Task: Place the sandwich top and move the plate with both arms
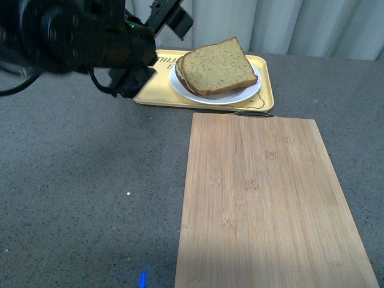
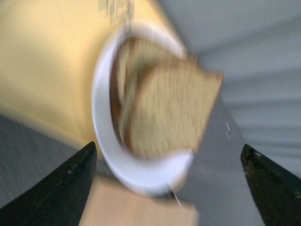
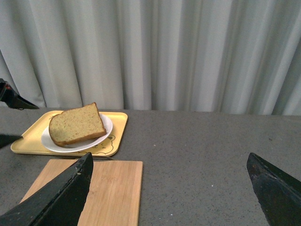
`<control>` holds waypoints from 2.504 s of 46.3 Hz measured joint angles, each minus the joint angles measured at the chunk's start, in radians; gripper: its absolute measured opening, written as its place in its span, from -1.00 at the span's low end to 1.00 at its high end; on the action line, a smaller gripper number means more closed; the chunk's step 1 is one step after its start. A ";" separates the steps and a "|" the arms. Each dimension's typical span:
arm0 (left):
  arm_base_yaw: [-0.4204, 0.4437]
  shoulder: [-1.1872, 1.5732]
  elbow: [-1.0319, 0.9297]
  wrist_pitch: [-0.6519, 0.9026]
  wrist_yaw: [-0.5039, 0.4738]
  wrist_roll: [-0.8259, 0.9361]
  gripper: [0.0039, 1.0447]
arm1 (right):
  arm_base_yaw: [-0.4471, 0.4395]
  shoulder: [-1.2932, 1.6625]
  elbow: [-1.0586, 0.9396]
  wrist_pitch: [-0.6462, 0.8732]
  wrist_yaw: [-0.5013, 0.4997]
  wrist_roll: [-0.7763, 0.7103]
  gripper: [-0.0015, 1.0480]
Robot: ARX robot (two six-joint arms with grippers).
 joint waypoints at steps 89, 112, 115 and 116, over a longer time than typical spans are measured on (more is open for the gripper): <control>0.304 -1.862 -1.212 -0.240 0.003 0.901 -0.93 | 0.000 0.000 0.000 0.000 0.000 0.000 0.82; 0.304 -2.016 -1.212 -0.394 0.003 0.901 -0.93 | 0.000 0.000 0.000 0.000 0.000 0.000 0.82; 0.304 -2.029 -1.213 -0.406 0.003 0.901 -0.93 | 0.000 0.000 0.000 0.000 0.000 0.000 0.82; 0.304 -2.033 -1.213 -0.410 0.003 0.901 -0.93 | 0.000 0.000 0.000 0.000 0.000 0.000 0.82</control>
